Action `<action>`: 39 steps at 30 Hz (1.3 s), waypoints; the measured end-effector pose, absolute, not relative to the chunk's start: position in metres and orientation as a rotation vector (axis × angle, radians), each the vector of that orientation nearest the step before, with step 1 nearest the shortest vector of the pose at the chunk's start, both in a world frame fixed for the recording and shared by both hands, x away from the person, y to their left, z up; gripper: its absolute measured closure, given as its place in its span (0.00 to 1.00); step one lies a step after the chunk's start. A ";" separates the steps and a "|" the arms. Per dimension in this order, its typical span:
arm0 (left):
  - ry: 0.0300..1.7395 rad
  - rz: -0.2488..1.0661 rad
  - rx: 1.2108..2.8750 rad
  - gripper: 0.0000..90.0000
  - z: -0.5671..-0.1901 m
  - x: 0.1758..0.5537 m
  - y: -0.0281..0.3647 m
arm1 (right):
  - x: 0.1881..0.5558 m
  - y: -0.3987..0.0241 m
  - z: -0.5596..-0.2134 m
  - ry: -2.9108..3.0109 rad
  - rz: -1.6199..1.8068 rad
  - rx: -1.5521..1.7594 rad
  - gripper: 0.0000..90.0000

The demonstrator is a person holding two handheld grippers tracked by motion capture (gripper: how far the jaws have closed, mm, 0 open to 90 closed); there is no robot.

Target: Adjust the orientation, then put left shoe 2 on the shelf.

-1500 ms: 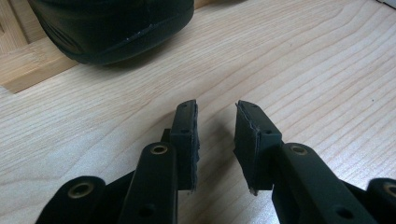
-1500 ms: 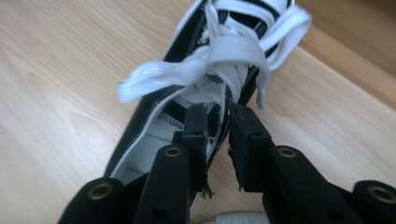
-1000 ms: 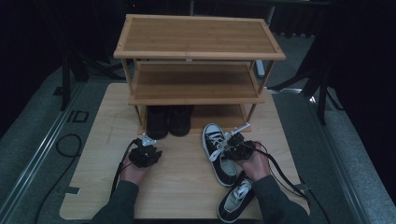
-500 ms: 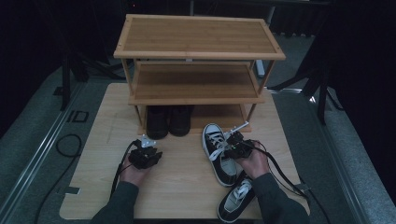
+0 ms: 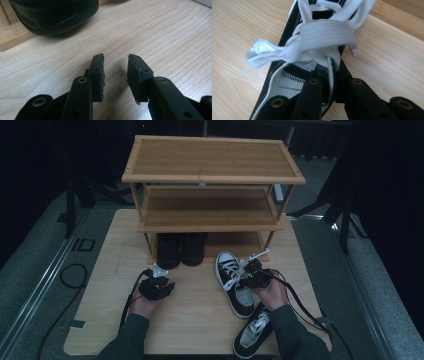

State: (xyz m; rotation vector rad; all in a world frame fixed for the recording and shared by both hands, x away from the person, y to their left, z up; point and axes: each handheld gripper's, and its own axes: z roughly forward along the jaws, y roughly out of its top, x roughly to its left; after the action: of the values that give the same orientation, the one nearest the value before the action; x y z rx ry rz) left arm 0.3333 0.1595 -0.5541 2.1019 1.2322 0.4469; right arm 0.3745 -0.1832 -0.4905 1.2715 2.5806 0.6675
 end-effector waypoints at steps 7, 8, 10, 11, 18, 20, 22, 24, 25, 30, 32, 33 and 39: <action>1.233 0.445 2.102 0.72 -0.554 0.333 0.159 | 0.376 -0.186 -0.484 2.554 0.726 1.290 0.97; 1.234 0.448 2.104 0.72 -0.554 0.333 0.158 | 0.376 -0.186 -0.482 2.550 0.736 1.288 0.97; 1.250 0.456 2.102 0.72 -0.554 0.333 0.158 | 0.377 -0.188 -0.478 2.547 0.753 1.284 0.97; 1.258 0.460 2.098 0.72 -0.553 0.333 0.157 | 0.377 -0.189 -0.476 2.547 0.763 1.281 0.97; 1.251 0.464 2.100 0.71 -0.549 0.331 0.154 | 0.377 -0.196 -0.464 2.552 0.781 1.254 0.97; 1.232 0.467 2.104 0.71 -0.547 0.329 0.150 | 0.377 -0.197 -0.461 2.563 0.773 1.235 0.97; 1.219 0.469 2.106 0.71 -0.546 0.329 0.146 | 0.378 -0.197 -0.458 2.574 0.776 1.217 0.97; 1.199 0.464 2.103 0.71 -0.543 0.328 0.142 | 0.379 -0.197 -0.455 2.581 0.774 1.203 0.97; 1.191 0.468 2.105 0.71 -0.542 0.328 0.140 | 0.379 -0.197 -0.452 2.583 0.768 1.190 0.97; 1.151 0.476 2.105 0.72 -0.535 0.329 0.130 | 0.380 -0.199 -0.440 2.585 0.765 1.148 0.97; 1.135 0.470 2.108 0.72 -0.534 0.331 0.126 | 0.380 -0.201 -0.435 2.584 0.765 1.139 0.97; 1.127 0.468 2.110 0.72 -0.533 0.332 0.123 | 0.381 -0.202 -0.433 2.586 0.770 1.133 0.97; 1.073 0.465 2.118 0.78 -0.528 0.346 0.101 | 0.382 -0.209 -0.424 2.589 0.793 1.125 0.98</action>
State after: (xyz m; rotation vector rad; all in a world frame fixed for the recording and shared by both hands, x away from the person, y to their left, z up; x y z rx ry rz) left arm 0.3460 0.1008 -0.5282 2.1178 1.0730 0.4650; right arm 0.3822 -0.2092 -0.4241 1.1251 2.5886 0.7929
